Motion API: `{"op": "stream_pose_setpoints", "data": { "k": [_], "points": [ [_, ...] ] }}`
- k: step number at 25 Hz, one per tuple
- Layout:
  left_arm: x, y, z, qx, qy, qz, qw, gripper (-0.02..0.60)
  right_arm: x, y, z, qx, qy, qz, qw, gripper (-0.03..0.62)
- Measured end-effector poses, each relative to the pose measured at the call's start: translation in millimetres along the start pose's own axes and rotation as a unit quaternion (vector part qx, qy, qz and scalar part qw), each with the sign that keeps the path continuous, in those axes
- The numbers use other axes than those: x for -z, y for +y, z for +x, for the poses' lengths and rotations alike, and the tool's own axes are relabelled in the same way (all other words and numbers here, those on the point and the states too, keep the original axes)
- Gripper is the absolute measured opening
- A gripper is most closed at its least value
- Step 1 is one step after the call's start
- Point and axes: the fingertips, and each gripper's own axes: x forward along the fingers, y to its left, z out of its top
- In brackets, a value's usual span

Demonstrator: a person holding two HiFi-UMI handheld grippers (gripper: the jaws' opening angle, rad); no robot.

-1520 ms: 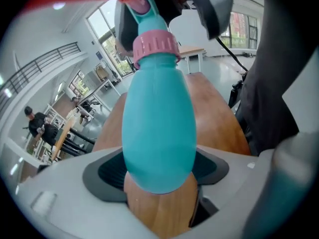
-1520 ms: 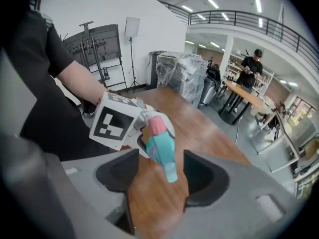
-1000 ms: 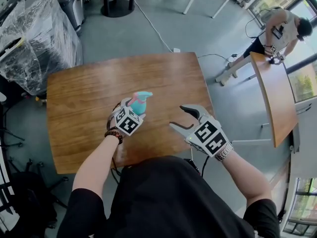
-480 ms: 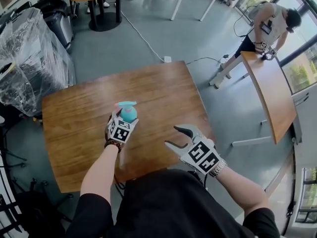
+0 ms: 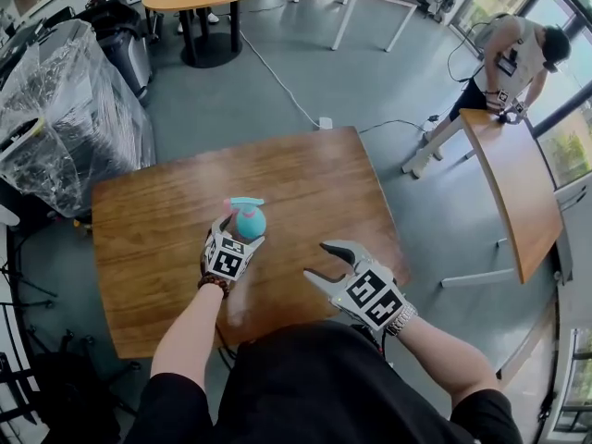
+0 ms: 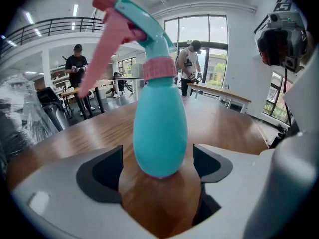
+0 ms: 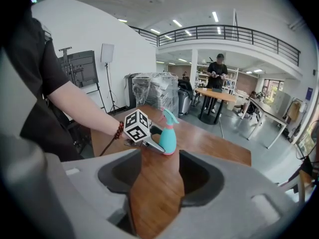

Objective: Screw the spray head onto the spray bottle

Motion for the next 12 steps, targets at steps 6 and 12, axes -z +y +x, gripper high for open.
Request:
{"op": "stream_pose_setpoints", "data": {
  "k": [6,12],
  "points": [
    [6,-16,-52,-0.02,-0.022,-0.012,0.9995,0.411,-11,5,13,-0.001,-0.036,0.006,0.999,0.149],
    [-21,-27,-112,-0.048,-0.084,-0.041,0.9945,0.309,-34,4,33,0.012,-0.09,0.007,0.996,-0.007]
  ]
}}
